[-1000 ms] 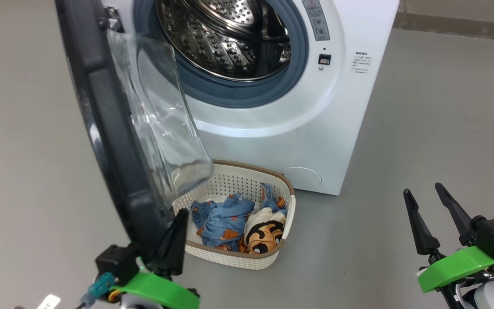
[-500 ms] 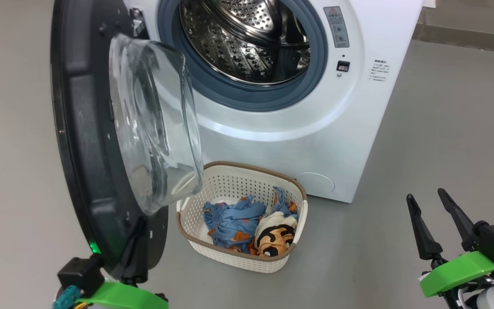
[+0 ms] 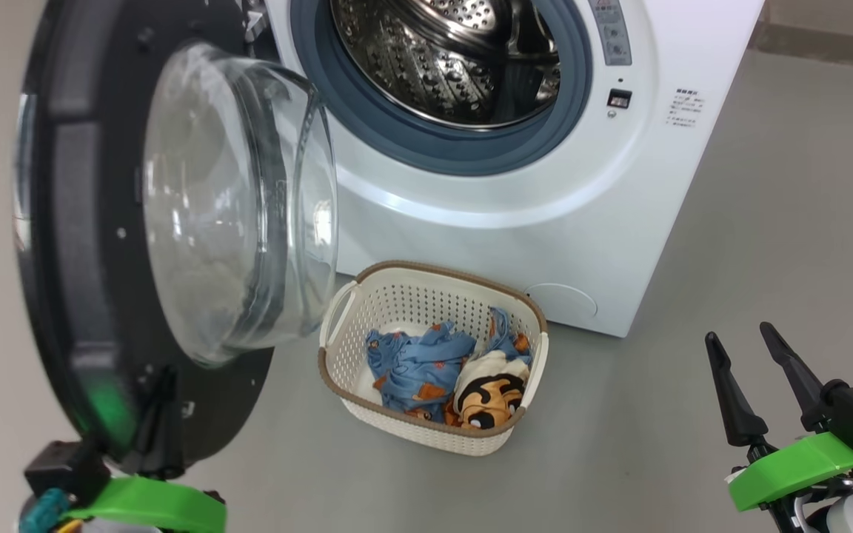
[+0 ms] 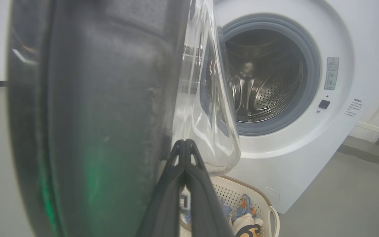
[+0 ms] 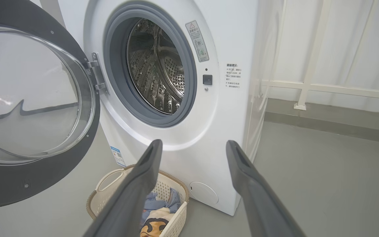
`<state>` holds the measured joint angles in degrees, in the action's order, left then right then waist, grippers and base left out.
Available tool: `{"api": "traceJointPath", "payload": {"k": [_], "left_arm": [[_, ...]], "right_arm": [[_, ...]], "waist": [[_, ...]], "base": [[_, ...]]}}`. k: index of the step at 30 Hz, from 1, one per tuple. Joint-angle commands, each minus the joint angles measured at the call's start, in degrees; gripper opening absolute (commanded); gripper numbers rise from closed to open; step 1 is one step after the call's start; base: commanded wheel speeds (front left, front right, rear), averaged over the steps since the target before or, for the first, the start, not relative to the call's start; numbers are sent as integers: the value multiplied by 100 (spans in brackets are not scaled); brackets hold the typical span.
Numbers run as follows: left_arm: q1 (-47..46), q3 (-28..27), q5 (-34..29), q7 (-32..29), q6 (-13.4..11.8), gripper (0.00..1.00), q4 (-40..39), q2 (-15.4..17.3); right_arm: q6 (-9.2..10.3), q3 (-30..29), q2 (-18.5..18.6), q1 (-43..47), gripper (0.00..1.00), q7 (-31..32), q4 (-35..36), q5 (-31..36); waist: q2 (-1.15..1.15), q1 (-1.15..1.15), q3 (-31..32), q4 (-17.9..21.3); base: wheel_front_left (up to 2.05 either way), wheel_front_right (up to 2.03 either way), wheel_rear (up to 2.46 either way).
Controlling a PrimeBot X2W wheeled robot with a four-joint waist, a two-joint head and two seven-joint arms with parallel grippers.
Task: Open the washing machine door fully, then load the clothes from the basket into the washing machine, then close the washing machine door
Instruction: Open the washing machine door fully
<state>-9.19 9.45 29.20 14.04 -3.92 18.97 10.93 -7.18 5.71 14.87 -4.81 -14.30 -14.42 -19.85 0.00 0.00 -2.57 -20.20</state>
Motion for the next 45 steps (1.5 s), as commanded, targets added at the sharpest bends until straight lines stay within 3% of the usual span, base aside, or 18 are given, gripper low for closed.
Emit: {"api": "traceJointPath", "payload": {"k": [1,22,45], "left_arm": [[-302,-338,41,32,-83,0,-46,257],[-903,-1617,-173,95,-179,0,580,681],[-1946,-3402,-519,96,360,0,1859,1078]], "right_arm": [[-31,79,143,-94,100,-70,168,87],[-31,112,425,-447,100,-70,208,110],[-31,231,647,-990,100,-70,234,116]], "waist": [[0,0,-96,-29],[0,0,-726,-99],[0,0,-1455,-40]], "base": [[0,0,0],[0,0,0],[0,0,0]]}}
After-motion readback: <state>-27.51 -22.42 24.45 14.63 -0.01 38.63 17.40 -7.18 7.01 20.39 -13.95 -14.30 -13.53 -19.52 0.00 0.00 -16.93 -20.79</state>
